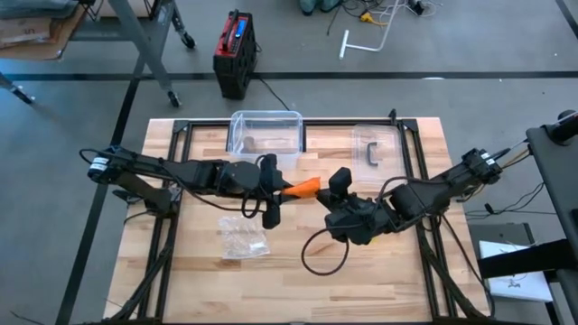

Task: Roll bandage
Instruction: Roll the orange bandage

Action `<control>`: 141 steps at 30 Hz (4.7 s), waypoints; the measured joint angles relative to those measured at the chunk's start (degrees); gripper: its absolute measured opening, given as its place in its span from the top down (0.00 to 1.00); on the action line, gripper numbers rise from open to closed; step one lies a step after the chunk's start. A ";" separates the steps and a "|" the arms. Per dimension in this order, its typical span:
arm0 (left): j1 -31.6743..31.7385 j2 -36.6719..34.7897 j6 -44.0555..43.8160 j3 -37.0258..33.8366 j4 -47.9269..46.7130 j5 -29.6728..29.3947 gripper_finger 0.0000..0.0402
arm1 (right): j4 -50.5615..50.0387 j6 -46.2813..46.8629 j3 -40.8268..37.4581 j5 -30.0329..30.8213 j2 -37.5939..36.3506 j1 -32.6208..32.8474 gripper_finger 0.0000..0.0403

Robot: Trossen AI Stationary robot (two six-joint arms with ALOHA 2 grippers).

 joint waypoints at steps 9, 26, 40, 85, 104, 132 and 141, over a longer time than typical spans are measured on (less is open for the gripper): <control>0.00 0.09 0.10 -0.11 2.42 3.48 0.83 | 1.16 -0.61 0.06 0.11 0.28 -0.39 0.81; 0.03 0.10 -2.16 -0.15 3.06 3.84 0.84 | -9.42 -2.12 1.89 10.03 -0.36 0.28 1.00; 0.00 0.07 -2.43 -0.20 3.44 2.91 0.84 | -7.88 10.24 3.06 -2.53 -2.34 2.51 0.88; -0.28 0.62 -1.23 -1.04 15.58 6.80 0.84 | -12.40 15.78 2.91 16.24 -1.73 -0.32 1.00; 2.37 0.20 -2.51 -1.29 17.00 3.53 0.84 | -12.35 36.00 2.84 -0.05 -4.45 1.80 0.90; 2.56 0.13 -1.61 -1.53 17.49 3.11 0.85 | -2.95 28.58 2.82 5.86 -4.92 1.30 0.78; 2.60 1.44 0.53 -1.57 17.86 3.81 0.83 | -2.40 28.60 2.82 5.85 -4.24 -0.56 0.81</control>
